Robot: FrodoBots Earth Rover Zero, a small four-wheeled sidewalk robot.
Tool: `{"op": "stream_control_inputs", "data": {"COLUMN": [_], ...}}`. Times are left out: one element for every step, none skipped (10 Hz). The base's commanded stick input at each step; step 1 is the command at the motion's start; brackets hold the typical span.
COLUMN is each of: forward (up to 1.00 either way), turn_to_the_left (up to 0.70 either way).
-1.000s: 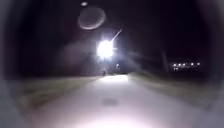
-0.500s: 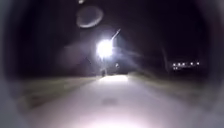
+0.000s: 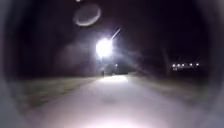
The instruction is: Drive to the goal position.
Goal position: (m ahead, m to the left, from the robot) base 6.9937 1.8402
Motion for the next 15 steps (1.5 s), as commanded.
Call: {"op": "stream_control_inputs", "data": {"forward": [0.7,0.7,0.7,0.7,0.7,0.7,0.7,0.7,0.7,0.7,0.7,0.7,0.7,0.7,0.7], "turn_to_the_left": [0.0,-0.09,-0.02,0.0,0.0,0.0,0.0,0.0,0.0,0.0,0.0,0.0,0.0,0.0,0.0]}}
